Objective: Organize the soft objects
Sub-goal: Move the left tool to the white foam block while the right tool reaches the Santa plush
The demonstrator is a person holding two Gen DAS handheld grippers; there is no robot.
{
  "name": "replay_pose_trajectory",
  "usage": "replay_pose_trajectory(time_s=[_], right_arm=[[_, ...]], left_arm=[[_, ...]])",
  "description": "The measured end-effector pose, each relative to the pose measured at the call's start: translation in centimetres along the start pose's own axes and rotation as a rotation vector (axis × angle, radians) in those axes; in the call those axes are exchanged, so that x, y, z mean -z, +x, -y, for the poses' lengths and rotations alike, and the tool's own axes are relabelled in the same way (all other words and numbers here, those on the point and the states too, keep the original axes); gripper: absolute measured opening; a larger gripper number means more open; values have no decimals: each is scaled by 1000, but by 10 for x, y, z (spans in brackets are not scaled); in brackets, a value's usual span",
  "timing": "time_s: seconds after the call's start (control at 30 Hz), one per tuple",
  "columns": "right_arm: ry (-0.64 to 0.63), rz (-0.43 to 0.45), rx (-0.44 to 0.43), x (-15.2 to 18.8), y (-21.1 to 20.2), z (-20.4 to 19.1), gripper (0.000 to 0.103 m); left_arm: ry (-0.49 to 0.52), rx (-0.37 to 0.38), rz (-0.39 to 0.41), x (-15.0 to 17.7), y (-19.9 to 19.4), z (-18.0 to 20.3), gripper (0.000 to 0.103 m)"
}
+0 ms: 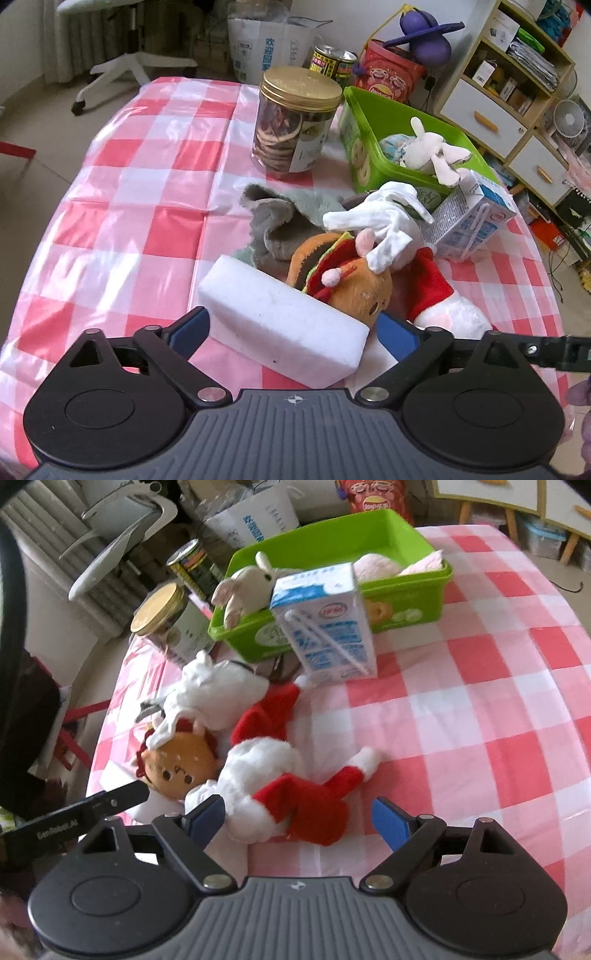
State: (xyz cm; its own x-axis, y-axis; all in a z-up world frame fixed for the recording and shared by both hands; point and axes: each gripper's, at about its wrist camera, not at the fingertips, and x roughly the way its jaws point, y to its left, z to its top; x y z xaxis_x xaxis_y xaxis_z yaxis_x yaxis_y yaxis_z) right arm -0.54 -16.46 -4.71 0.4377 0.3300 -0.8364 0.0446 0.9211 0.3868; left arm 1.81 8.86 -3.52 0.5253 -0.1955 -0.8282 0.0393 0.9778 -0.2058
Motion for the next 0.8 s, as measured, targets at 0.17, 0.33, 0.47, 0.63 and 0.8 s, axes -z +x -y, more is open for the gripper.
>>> replay_pose_trajectory(time_s=[0.17, 0.33, 0.47, 0.63, 0.8], right_arm=[[-25, -5, 1, 1, 7, -6, 65], [-32, -11, 8, 2, 12, -7, 65], [-34, -10, 1, 2, 14, -8, 65], [-48, -7, -9, 3, 19, -10, 63], [-53, 4, -9, 2, 25, -10, 52]], left_arm=[[-3, 17, -8, 0, 0, 1, 74], [10, 17, -3, 0, -3, 4, 61], [17, 12, -4, 0, -4, 6, 51], [31, 0, 1, 0, -8, 8, 42], [41, -9, 9, -1, -12, 9, 38]])
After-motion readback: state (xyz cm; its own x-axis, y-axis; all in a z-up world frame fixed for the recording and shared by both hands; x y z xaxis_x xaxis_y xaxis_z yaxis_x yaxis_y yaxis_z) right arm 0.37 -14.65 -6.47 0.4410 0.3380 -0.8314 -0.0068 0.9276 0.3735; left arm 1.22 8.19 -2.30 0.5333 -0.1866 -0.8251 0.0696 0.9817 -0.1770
